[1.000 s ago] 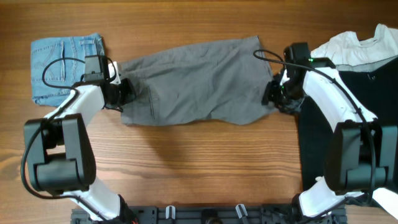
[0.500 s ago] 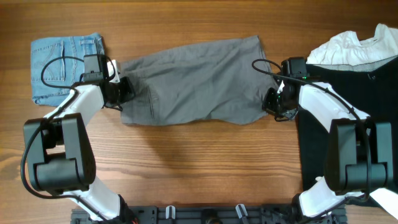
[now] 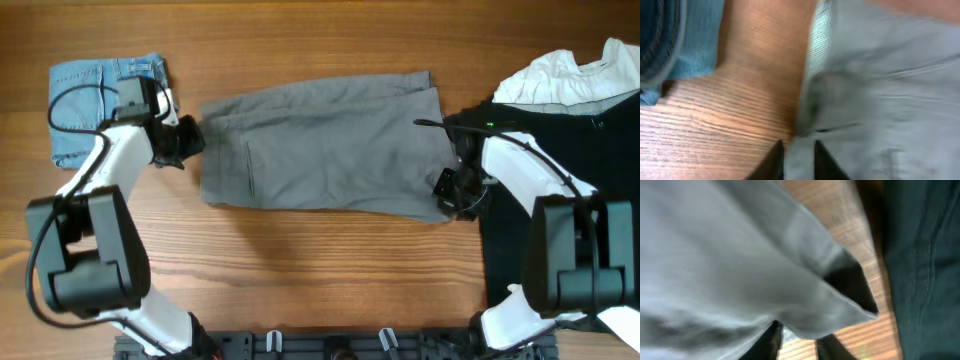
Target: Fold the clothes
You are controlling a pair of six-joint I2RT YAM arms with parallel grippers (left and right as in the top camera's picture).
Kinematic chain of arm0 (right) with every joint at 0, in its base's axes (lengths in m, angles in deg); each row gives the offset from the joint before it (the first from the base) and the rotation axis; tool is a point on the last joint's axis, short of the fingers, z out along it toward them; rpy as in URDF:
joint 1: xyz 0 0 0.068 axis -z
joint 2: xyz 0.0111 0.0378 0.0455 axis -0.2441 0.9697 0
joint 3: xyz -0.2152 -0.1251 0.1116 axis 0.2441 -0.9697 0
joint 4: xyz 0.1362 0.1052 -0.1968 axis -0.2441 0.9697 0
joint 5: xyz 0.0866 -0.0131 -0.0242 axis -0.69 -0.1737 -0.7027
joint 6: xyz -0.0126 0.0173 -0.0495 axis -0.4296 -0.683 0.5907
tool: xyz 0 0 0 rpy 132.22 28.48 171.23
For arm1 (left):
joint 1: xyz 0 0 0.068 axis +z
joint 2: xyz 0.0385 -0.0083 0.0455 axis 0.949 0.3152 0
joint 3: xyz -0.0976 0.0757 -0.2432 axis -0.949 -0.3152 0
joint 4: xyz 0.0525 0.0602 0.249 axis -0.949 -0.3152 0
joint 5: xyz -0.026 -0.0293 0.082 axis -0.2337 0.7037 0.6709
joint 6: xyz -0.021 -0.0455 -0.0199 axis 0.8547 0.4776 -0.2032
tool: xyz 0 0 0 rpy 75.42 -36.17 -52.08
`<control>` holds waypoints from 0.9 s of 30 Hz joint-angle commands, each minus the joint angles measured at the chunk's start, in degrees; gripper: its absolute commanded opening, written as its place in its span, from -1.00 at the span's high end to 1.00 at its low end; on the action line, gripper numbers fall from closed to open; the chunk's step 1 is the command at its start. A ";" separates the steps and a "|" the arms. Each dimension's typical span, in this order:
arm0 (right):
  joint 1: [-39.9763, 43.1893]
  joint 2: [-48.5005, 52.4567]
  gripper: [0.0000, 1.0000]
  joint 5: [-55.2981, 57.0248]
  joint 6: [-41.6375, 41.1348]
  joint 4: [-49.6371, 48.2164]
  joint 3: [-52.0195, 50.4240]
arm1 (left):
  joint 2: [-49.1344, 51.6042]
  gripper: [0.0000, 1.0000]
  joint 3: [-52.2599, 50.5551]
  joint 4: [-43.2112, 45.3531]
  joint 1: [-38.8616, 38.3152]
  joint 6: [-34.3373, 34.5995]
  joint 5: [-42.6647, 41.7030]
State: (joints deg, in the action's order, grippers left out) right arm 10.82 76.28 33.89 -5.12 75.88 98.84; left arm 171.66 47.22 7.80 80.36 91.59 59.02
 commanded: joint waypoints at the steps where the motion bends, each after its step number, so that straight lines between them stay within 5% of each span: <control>1: 0.07 -8.11 0.24 -2.82 7.69 -1.11 0.70 | -6.43 0.43 2.38 -0.44 -1.29 -0.63 -6.21; 4: 0.07 -15.32 -0.02 -3.50 8.92 -1.05 1.95 | -7.06 0.46 2.38 -0.42 -3.56 -2.32 -6.58; 7: 0.07 -22.58 -0.50 -5.38 8.92 -2.73 2.36 | -5.35 0.58 2.25 0.22 -7.04 -6.32 -6.36; 11: -0.04 -26.95 -0.42 -11.87 10.99 -6.19 2.34 | -0.72 0.84 2.25 2.21 -10.60 -9.16 -5.03; 15: -0.04 -25.55 -0.01 -18.40 13.60 -8.87 1.62 | 6.40 0.92 2.25 3.30 -11.61 -9.07 0.28; 21: -0.09 -21.88 -0.03 -24.57 17.05 -8.94 0.46 | 11.52 0.92 2.25 0.83 -7.78 1.95 14.25; 27: -3.69 -18.10 -0.04 -24.52 20.06 -9.57 -0.20 | 10.67 0.92 2.25 -2.82 -0.92 6.91 13.79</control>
State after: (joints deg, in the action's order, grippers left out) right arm 9.95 55.82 11.77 10.94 66.92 99.30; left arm 179.85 51.04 7.32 74.02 93.89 64.86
